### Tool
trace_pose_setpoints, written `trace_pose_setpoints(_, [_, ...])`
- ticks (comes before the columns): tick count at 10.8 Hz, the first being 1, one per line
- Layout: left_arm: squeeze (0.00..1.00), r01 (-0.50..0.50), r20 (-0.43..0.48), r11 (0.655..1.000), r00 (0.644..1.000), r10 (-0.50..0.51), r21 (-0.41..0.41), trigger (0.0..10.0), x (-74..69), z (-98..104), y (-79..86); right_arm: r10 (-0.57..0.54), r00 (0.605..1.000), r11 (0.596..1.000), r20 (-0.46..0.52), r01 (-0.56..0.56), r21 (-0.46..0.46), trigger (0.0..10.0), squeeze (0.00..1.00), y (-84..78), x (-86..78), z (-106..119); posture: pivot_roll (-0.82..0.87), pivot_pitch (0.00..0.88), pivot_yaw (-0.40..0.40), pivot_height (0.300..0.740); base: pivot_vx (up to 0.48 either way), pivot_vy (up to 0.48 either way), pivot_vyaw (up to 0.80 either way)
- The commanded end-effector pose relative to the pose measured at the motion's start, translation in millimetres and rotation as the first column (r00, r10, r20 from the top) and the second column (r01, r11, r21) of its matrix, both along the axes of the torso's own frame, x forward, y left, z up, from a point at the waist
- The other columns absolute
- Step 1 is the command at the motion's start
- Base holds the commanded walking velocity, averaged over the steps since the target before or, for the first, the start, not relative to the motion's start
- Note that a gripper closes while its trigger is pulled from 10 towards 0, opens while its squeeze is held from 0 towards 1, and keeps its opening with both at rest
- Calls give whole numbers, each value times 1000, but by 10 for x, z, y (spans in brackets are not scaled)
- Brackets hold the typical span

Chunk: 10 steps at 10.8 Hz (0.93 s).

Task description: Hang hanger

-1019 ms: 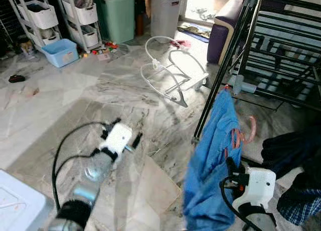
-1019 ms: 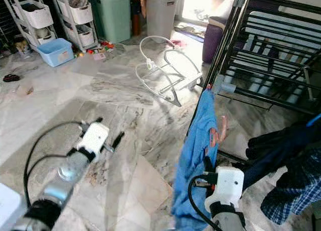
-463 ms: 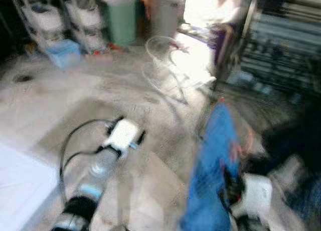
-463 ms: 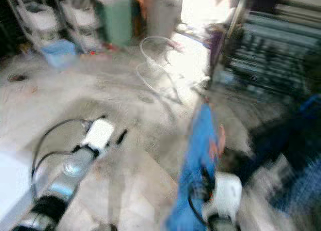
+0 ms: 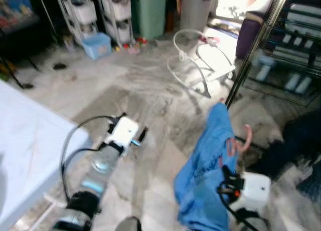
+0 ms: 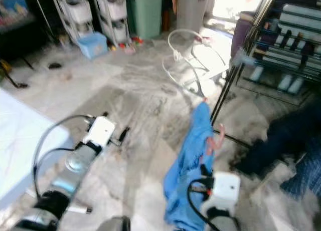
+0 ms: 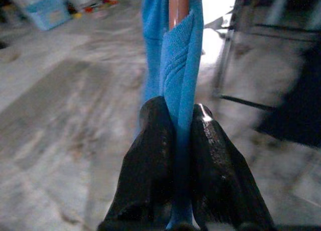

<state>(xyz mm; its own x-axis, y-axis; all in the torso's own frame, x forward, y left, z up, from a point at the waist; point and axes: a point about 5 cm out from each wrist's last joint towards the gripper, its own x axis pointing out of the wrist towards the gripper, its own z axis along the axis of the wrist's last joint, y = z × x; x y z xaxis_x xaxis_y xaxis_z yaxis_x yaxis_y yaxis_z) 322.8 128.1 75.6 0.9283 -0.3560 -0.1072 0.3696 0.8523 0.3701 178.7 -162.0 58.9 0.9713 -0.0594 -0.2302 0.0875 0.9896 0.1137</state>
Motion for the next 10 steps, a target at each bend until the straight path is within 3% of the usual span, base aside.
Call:
trace_pose_setpoints(1, [0, 3, -4, 1000, 1000, -3, 8, 10000, 2, 1, 10, -19, 1000, 1000, 20, 18, 7, 0, 0, -16, 5, 34, -4, 62, -5, 740, -412, 0, 0])
trace_pose_setpoints(10, [0, -17, -17, 1000, 1000, 17, -3, 10000, 13, -28, 27, -12, 1000, 1000, -1, 12, -1, 0, 0, -42, 56, 10, 4, 61, -19, 740, -400, 0, 0])
